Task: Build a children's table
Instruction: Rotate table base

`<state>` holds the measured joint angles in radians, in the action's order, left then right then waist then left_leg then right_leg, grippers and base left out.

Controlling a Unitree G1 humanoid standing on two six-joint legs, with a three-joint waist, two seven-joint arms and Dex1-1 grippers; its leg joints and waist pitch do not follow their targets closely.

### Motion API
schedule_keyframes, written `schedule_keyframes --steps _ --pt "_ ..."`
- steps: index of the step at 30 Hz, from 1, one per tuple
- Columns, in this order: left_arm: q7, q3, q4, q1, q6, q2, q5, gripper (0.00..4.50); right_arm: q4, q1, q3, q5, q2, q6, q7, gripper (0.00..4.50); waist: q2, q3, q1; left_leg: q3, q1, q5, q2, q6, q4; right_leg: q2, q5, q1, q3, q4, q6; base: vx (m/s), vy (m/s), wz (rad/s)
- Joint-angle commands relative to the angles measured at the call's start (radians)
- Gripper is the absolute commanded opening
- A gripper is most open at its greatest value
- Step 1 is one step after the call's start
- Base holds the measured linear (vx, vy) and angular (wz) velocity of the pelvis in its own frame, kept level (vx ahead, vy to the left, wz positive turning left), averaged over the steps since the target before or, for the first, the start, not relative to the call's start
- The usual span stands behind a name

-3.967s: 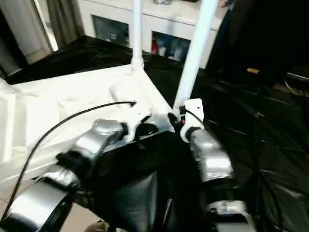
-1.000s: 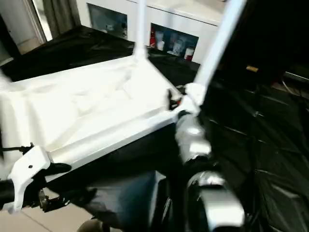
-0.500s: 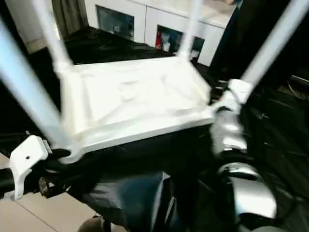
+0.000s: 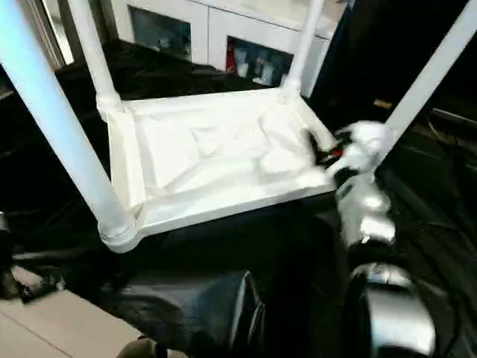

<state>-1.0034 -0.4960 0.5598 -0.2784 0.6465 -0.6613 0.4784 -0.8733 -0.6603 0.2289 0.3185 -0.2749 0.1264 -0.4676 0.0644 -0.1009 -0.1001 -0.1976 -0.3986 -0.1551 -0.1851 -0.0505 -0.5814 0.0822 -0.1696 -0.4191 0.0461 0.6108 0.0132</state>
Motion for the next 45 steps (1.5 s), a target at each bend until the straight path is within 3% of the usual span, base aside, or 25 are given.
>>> schedule_keyframes --steps 1,3,4,5,6,9,11,13,14,18,20,22,23,24,25,28,33,34,38,42,45 --pt "0.031 -0.004 -0.028 0.027 -0.062 0.042 0.032 4.42 0.092 0.051 -0.018 -0.006 0.002 -0.04 0.034 3.15 -0.015 0.056 -0.003 0.022 0.035 -0.388 -0.042 -0.01 0.082 0.045 -0.326 0.023 -0.04 -0.077 -0.178 0.0 0.0 0.0" --pt "0.041 0.001 -0.034 0.037 -0.078 0.06 0.047 4.42 0.113 0.071 -0.026 -0.017 0.007 -0.055 0.047 3.15 -0.017 0.055 -0.009 0.021 0.039 -0.402 -0.042 -0.021 0.083 0.047 -0.345 0.018 -0.043 -0.079 -0.167 0.0 0.0 0.0" --pt "0.064 0.03 -0.036 0.084 -0.087 0.104 0.085 4.42 0.143 0.123 -0.08 -0.092 -0.004 -0.088 0.074 3.15 -0.017 0.053 -0.013 0.023 0.036 -0.398 -0.042 -0.031 0.086 0.045 -0.36 0.02 -0.042 -0.08 -0.155 0.0 0.0 0.0" --pt "0.065 0.034 -0.036 0.093 -0.087 0.11 0.091 4.42 0.153 0.133 -0.089 -0.106 -0.007 -0.098 0.072 3.15 -0.019 0.053 -0.019 0.018 0.051 -0.427 -0.042 -0.042 0.083 0.045 -0.374 0.007 -0.045 -0.086 -0.15 0.0 0.0 0.0" --pt "0.071 0.052 -0.04 0.12 -0.081 0.129 0.104 4.42 0.183 0.163 -0.107 -0.131 -0.017 -0.127 0.069 3.15 -0.017 0.052 -0.017 0.022 0.043 -0.437 -0.04 -0.048 0.086 0.043 -0.383 0.014 -0.046 -0.085 -0.143 0.0 0.0 0.0" --pt "0.072 0.083 -0.056 0.157 -0.078 0.15 0.108 4.42 0.271 0.216 -0.112 -0.129 -0.034 -0.186 0.06 3.15 -0.007 0.051 -0.015 0.026 0.034 -0.437 -0.039 -0.047 0.088 0.049 -0.431 0.021 -0.047 -0.087 -0.109 0.0 0.0 0.0" --pt "0.077 0.106 -0.078 0.179 -0.089 0.161 0.095 4.42 0.323 0.242 -0.1 -0.114 -0.051 -0.219 0.066 3.15 -0.008 0.05 -0.016 0.025 0.039 -0.432 -0.039 -0.043 0.086 0.05 -0.466 0.017 -0.048 -0.094 -0.086 0.0 0.0 0.0" --pt "0.095 0.133 -0.124 0.216 -0.118 0.178 0.079 4.42 0.364 0.268 -0.088 -0.108 -0.086 -0.244 0.062 3.15 -0.005 0.049 -0.012 0.027 0.033 -0.425 -0.037 -0.045 0.086 0.049 -0.48 0.02 -0.046 -0.094 -0.077 0.0 0.0 0.0" --pt "0.103 0.145 -0.142 0.228 -0.127 0.181 0.07 4.42 0.389 0.281 -0.088 -0.108 -0.1 -0.26 0.058 3.15 -0.005 0.049 -0.015 0.025 0.039 -0.427 -0.037 -0.043 0.085 0.049 -0.496 0.015 -0.047 -0.099 -0.064 0.0 0.0 0.0" --pt "0.111 0.159 -0.156 0.231 -0.124 0.175 0.069 4.42 0.451 0.311 -0.099 -0.124 -0.128 -0.295 0.032 3.15 -0.007 0.053 -0.01 0.03 0.031 -0.412 -0.038 -0.042 0.086 0.051 -0.485 0.023 -0.044 -0.096 -0.067 0.0 0.0 0.0" --pt "0.118 0.135 -0.142 0.216 -0.111 0.173 0.095 4.42 0.485 0.327 -0.101 -0.128 -0.143 -0.318 0.018 3.15 0.003 0.054 -0.006 0.028 0.029 -0.4 -0.038 -0.033 0.084 0.048 -0.456 0.024 -0.044 -0.094 -0.084 0.0 0.0 0.0" --pt "0.124 0.121 -0.144 0.213 -0.116 0.179 0.104 4.42 0.497 0.335 -0.102 -0.124 -0.15 -0.338 0.013 3.15 0.002 0.054 -0.005 0.026 0.032 -0.39 -0.038 -0.024 0.082 0.05 -0.444 0.022 -0.044 -0.092 -0.095 0.0 0.0 0.0" --pt "0.126 0.124 -0.149 0.217 -0.124 0.181 0.098 4.42 0.493 0.336 -0.106 -0.125 -0.153 -0.35 0.011 3.15 0.015 0.053 -0.002 0.025 0.029 -0.377 -0.039 -0.017 0.082 0.049 -0.44 0.024 -0.044 -0.093 -0.098 0.0 0.0 0.0" --pt "0.127 0.126 -0.152 0.219 -0.127 0.182 0.095 4.42 0.491 0.337 -0.109 -0.125 -0.154 -0.355 0.011 3.15 0.01 0.053 -0.004 0.025 0.03 -0.374 -0.039 -0.016 0.082 0.05 -0.441 0.023 -0.044 -0.091 -0.099 0.0 0.0 0.0" --pt "0.132 0.144 -0.167 0.237 -0.146 0.188 0.085 4.42 0.484 0.339 -0.128 -0.137 -0.159 -0.375 0.011 3.15 0.006 0.054 -0.004 0.024 0.034 -0.369 -0.04 -0.015 0.081 0.049 -0.431 0.021 -0.045 -0.092 -0.104 0.0 0.0 0.0" --pt "0.151 0.194 -0.2 0.314 -0.174 0.224 0.08 4.42 0.444 0.328 -0.173 -0.182 -0.16 -0.41 0.025 3.15 0.015 0.052 -0.005 0.022 0.037 -0.359 -0.04 -0.021 0.082 0.047 -0.42 0.019 -0.044 -0.092 -0.106 0.0 0.0 0.0" --pt "0.165 0.276 -0.218 0.438 -0.148 0.294 0.129 4.42 0.382 0.281 -0.19 -0.233 -0.14 -0.403 0.075 3.15 0.021 0.054 -0.013 0.022 0.037 -0.355 -0.04 -0.045 0.08 0.054 -0.397 0.024 -0.045 -0.086 -0.114 0.0 0.0 0.0" --pt "0.165 0.303 -0.212 0.471 -0.13 0.321 0.158 4.42 0.362 0.259 -0.19 -0.239 -0.13 -0.41 0.095 3.15 0.018 0.056 -0.012 0.023 0.036 -0.351 -0.04 -0.048 0.08 0.054 -0.387 0.026 -0.045 -0.082 -0.118 0.0 0.0 0.0" --pt "0.154 0.336 -0.206 0.491 -0.112 0.337 0.18 4.42 0.345 0.239 -0.194 -0.239 -0.12 -0.411 0.105 3.15 0.023 0.058 -0.014 0.02 0.034 -0.319 -0.039 -0.04 0.076 0.052 -0.335 0.029 -0.045 -0.079 -0.127 0.0 0.0 0.0" --pt "0.087 0.459 -0.171 0.498 -0.05 0.329 0.204 4.42 0.278 0.196 -0.211 -0.233 -0.07 -0.371 0.099 3.15 0.018 0.062 -0.011 0.018 0.033 -0.289 -0.039 -0.036 0.073 0.051 -0.289 0.033 -0.044 -0.071 -0.143 0.0 0.0 0.0" --pt "0.065 0.512 -0.152 0.501 -0.017 0.329 0.218 4.42 0.222 0.177 -0.226 -0.245 -0.041 -0.344 0.095 3.15 0.018 0.063 -0.008 0.017 0.031 -0.277 -0.04 -0.041 0.073 0.049 -0.254 0.037 -0.043 -0.067 -0.159 0.0 0.0 0.0"
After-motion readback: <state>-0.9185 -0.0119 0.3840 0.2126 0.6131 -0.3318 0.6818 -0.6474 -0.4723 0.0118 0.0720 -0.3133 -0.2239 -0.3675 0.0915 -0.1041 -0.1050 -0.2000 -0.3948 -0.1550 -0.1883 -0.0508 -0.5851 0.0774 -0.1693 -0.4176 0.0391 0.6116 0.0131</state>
